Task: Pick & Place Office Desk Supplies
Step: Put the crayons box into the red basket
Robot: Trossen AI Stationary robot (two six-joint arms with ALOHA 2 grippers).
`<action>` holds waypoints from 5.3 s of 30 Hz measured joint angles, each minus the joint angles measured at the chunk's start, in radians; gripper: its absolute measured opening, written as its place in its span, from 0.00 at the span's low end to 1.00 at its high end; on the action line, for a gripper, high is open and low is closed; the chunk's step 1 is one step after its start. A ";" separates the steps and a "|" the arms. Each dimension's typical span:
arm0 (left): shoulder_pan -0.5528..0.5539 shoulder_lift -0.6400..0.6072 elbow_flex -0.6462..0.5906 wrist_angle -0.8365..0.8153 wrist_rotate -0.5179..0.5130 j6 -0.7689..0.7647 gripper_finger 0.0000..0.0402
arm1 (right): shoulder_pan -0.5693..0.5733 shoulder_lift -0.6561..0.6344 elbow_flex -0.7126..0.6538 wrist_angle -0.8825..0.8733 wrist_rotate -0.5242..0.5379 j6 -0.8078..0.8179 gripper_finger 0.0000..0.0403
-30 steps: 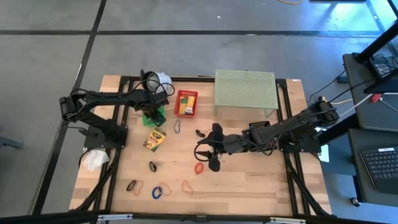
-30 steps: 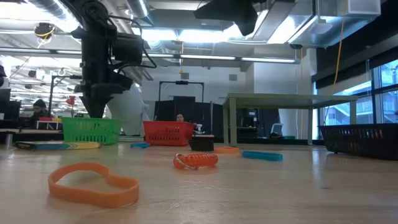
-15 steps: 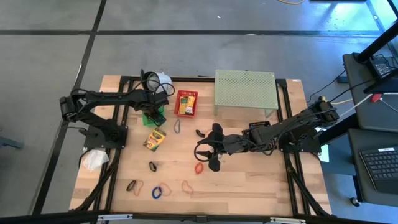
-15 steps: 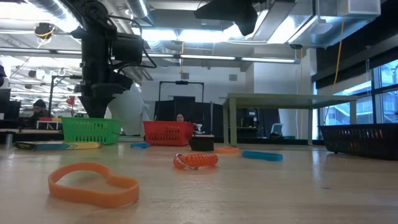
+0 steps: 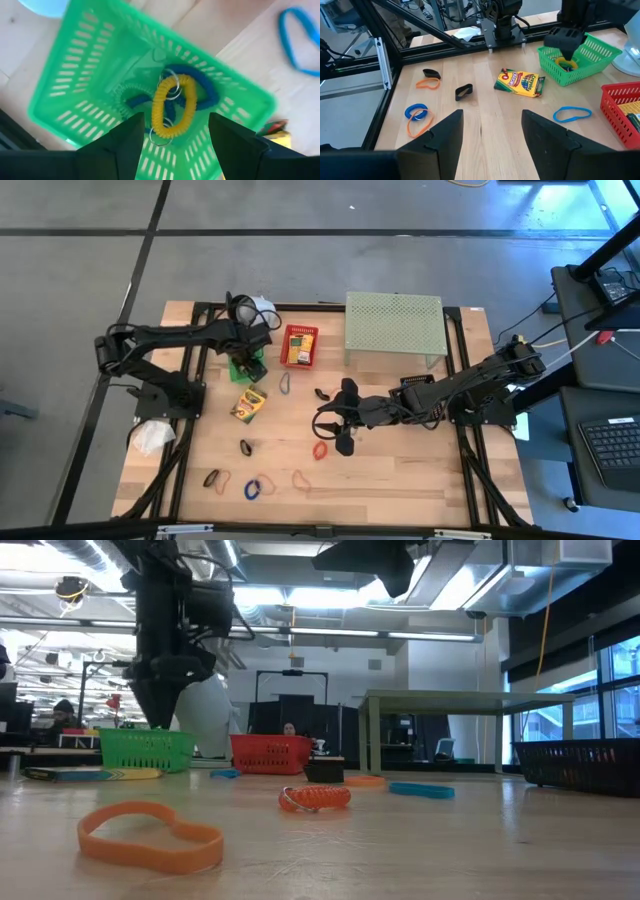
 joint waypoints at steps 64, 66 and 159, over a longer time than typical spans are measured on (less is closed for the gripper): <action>-0.651 0.317 0.069 -0.006 0.022 -0.532 0.59 | 0.023 -0.001 0.000 -0.001 -0.027 0.023 0.50; -0.653 0.317 0.069 0.046 0.050 -0.524 0.59 | 0.023 -0.001 0.000 -0.001 -0.027 0.023 0.50; -0.745 0.459 0.336 0.047 0.072 -0.365 0.59 | 0.027 -0.001 0.000 0.034 -0.053 0.026 0.51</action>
